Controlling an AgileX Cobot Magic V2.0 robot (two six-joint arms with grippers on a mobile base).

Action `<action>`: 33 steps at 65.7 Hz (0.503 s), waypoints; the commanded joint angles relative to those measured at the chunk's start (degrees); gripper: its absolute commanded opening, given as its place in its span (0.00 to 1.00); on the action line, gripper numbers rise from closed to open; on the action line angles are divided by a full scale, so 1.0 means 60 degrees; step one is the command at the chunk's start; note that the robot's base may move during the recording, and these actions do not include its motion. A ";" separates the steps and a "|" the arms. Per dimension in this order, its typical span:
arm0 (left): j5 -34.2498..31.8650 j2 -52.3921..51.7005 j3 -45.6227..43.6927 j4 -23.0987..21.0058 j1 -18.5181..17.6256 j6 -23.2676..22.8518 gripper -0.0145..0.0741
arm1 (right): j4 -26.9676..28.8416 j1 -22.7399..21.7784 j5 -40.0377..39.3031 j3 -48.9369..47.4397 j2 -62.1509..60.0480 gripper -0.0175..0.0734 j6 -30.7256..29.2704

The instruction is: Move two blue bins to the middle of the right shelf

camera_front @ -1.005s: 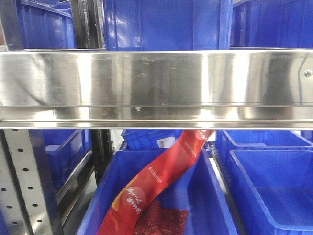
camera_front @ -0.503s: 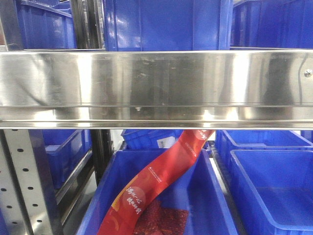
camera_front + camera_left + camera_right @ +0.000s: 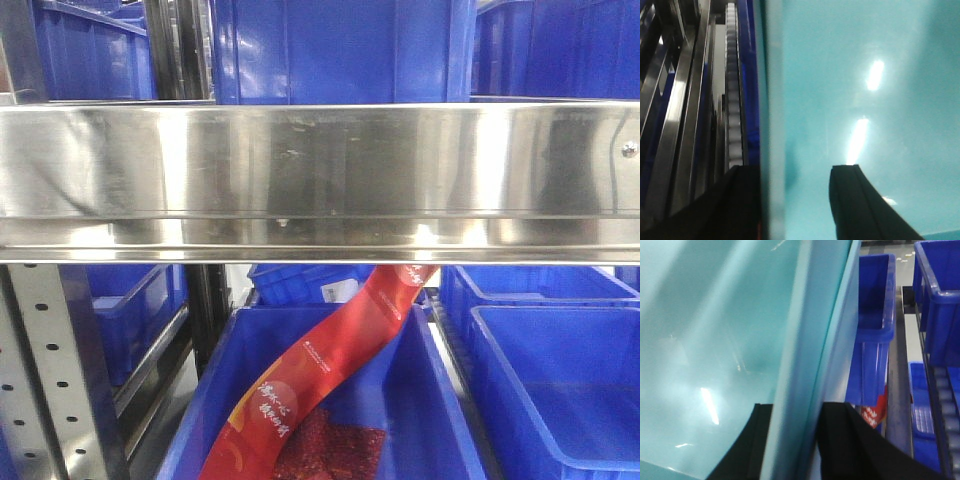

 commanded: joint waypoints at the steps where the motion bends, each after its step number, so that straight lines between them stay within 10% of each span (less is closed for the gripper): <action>1: 0.0515 -0.0215 -0.0157 0.0045 0.0008 0.0383 0.04 | -0.0005 -0.0069 0.0062 -0.0145 -0.0279 0.02 -0.0080; 13: 0.1410 -0.0197 0.0182 0.0040 -0.0175 0.0383 0.04 | -0.0005 -0.0069 0.1720 -0.0092 -0.0126 0.02 -0.0080; 33: -0.0265 -0.0182 0.2504 0.0045 -0.0198 0.0383 0.04 | -0.0173 -0.0069 0.1543 0.0750 0.0660 0.02 -0.0080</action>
